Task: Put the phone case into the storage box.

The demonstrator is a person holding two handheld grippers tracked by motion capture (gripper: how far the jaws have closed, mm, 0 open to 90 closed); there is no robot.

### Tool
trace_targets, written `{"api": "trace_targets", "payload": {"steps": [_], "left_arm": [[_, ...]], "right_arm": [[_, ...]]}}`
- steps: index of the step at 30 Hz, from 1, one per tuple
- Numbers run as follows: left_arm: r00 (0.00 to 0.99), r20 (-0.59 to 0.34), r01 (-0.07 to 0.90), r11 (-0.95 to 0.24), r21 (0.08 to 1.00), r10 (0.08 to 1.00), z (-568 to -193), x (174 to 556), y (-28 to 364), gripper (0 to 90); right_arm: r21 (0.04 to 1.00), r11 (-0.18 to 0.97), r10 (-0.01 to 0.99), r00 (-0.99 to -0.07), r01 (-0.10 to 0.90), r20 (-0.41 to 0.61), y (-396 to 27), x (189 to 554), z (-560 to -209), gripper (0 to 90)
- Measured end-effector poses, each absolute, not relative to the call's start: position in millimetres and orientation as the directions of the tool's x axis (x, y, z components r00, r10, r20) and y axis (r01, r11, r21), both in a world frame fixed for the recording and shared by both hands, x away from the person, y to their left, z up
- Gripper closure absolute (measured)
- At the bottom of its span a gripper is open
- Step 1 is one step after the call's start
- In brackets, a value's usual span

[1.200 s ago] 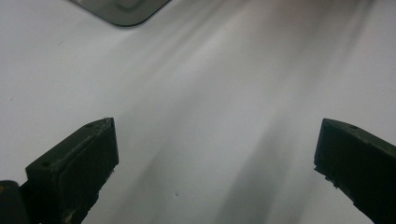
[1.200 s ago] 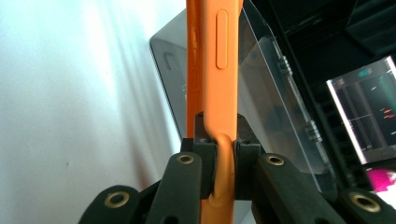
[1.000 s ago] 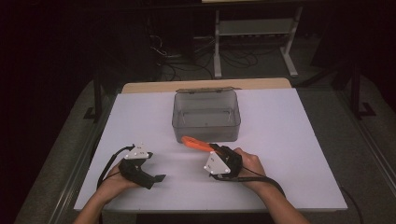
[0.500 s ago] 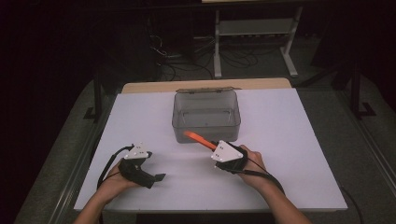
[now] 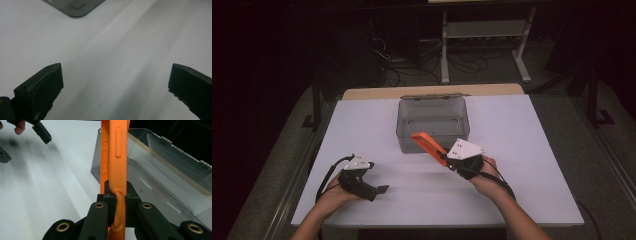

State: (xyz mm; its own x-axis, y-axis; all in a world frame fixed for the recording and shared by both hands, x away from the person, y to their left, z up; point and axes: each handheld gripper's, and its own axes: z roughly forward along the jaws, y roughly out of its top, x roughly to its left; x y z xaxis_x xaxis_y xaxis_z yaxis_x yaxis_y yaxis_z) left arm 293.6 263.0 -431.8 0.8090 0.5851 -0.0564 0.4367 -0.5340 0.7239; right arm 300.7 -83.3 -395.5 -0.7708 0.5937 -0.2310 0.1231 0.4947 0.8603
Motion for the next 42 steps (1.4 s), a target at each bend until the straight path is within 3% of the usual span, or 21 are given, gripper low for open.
{"api": "trace_targets", "payload": {"steps": [14, 42], "left_arm": [[0.811, -0.058, 0.435, -0.533, 0.725, 0.583, -431.2, 292.9, 262.6, 0.0], [0.812, -0.063, 0.433, -0.527, 0.731, 0.580, -429.8, 292.6, 262.6, 0.0]], "right_arm": [[0.887, 0.421, 0.609, -0.783, 0.189, -0.122, -92.3, 313.5, -382.7, 82.8], [0.910, 0.373, 0.646, -0.755, 0.180, -0.115, -97.4, 343.4, -336.4, 83.1]]}}
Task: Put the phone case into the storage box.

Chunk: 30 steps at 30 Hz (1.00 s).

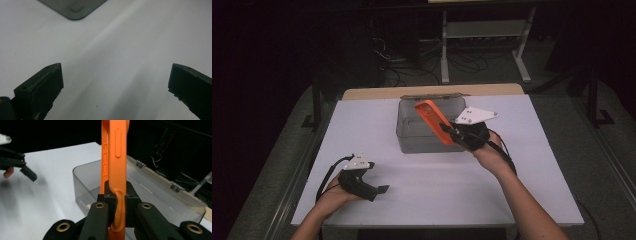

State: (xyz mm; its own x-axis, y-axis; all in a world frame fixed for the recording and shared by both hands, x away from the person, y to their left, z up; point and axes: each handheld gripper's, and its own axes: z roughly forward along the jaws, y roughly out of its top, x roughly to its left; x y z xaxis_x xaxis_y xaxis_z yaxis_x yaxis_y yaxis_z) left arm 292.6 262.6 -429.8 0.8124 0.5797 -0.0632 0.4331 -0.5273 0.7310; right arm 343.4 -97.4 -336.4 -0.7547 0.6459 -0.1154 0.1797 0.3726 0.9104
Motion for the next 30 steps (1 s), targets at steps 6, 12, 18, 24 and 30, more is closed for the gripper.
{"api": "trace_targets", "payload": {"steps": [6, 12, 18, 24, 30], "left_arm": [[0.813, -0.063, 0.429, -0.523, 0.737, 0.579, -428.8, 293.3, 263.5, 0.0], [0.814, -0.067, 0.425, -0.512, 0.746, 0.578, -428.6, 295.8, 261.0, 0.0], [0.818, -0.065, 0.417, -0.513, 0.750, 0.571, -428.4, 295.2, 260.4, 0.0], [0.816, -0.071, 0.422, -0.506, 0.752, 0.574, -429.8, 296.9, 262.7, 0.0], [0.815, -0.075, 0.422, -0.500, 0.756, 0.574, -431.1, 298.0, 262.8, 0.0]], "right_arm": [[0.911, 0.368, 0.665, -0.738, 0.186, -0.118, -97.0, 356.6, -326.2, 83.2], [0.907, 0.364, 0.684, -0.721, 0.212, -0.106, -94.9, 370.3, -322.1, 83.2], [0.896, 0.367, 0.703, -0.705, 0.250, -0.091, -90.3, 384.9, -319.3, 83.2], [0.876, 0.375, 0.724, -0.685, 0.303, -0.073, -86.1, 398.4, -317.8, 83.1], [0.847, 0.377, 0.744, -0.668, 0.375, -0.036, -83.6, 412.4, -318.6, 83.1]]}}
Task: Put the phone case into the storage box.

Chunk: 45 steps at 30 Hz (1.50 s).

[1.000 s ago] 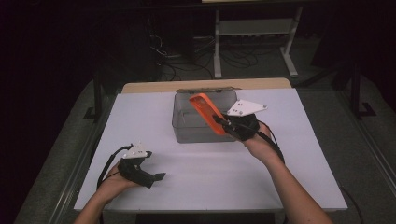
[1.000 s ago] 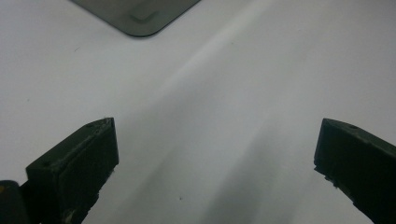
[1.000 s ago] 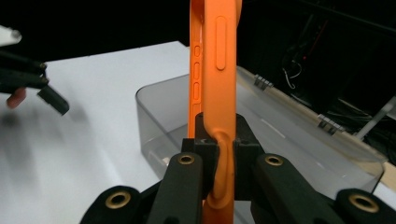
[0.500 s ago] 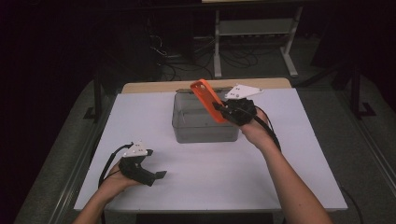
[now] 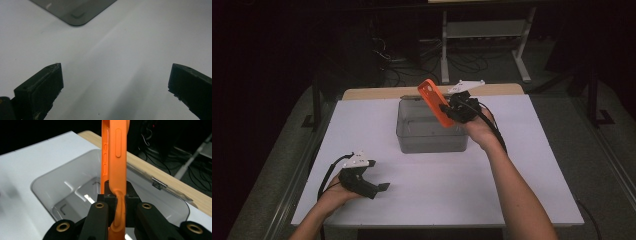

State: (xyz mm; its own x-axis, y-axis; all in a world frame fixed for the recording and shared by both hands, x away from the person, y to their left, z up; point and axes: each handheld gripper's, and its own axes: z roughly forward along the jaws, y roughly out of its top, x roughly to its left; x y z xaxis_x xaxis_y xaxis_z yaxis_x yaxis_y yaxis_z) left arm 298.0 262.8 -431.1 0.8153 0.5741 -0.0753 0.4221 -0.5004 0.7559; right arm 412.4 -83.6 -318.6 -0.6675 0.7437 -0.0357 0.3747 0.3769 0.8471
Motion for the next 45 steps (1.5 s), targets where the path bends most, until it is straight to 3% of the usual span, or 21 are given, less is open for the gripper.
{"api": "trace_targets", "payload": {"steps": [18, 45], "left_arm": [[0.823, -0.053, 0.406, -0.520, 0.752, 0.565, -433.3, 298.9, 257.7, 0.0], [0.827, -0.061, 0.404, -0.516, 0.755, 0.559, -435.0, 297.7, 258.0, 0.0]], "right_arm": [[0.688, 0.440, 0.783, -0.622, 0.577, 0.021, -81.1, 442.4, -328.2, 82.9], [0.416, 0.511, 0.816, -0.577, 0.752, 0.040, -53.1, 472.1, -348.0, 82.3]]}}
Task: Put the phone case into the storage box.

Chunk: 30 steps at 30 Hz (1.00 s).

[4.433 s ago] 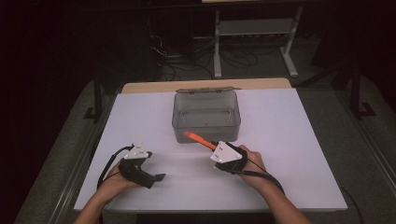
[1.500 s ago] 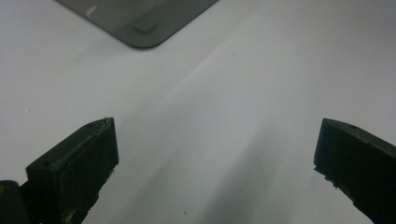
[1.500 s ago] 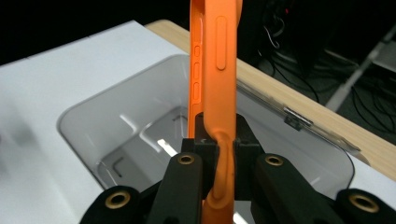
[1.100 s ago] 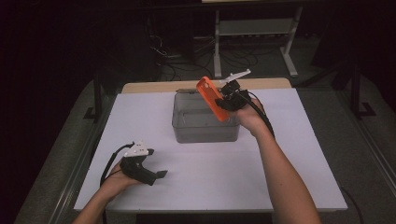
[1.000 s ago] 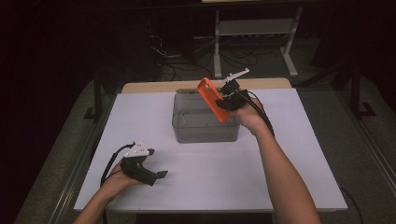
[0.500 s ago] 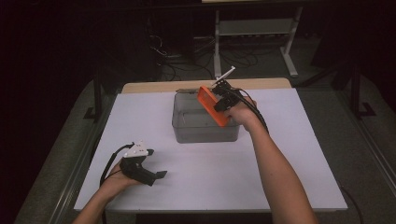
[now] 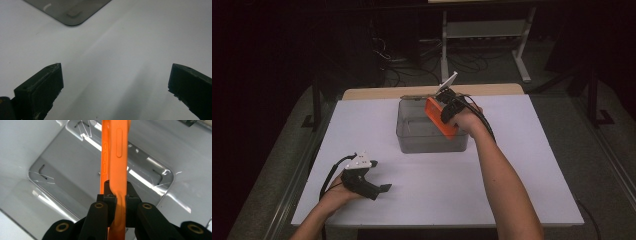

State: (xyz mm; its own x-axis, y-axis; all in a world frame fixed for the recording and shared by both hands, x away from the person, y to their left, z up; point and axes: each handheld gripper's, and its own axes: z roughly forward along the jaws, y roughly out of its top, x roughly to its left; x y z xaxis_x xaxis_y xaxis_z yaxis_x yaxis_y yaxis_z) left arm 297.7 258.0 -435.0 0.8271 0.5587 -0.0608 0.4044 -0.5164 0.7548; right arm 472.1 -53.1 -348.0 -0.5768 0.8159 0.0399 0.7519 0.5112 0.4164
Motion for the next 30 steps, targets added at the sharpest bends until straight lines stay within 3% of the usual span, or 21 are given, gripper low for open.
{"api": "trace_targets", "payload": {"steps": [15, 30], "left_arm": [[0.828, -0.066, 0.406, -0.515, 0.755, 0.557, -435.0, 297.3, 259.1, 0.0], [0.828, -0.071, 0.410, -0.515, 0.753, 0.556, -435.0, 297.2, 259.2, 0.0]], "right_arm": [[0.333, 0.441, 0.867, -0.492, 0.833, 0.083, -49.1, 480.3, -357.8, 82.2], [0.314, 0.324, 0.921, -0.373, 0.892, 0.109, -59.1, 477.8, -362.0, 82.1]]}}
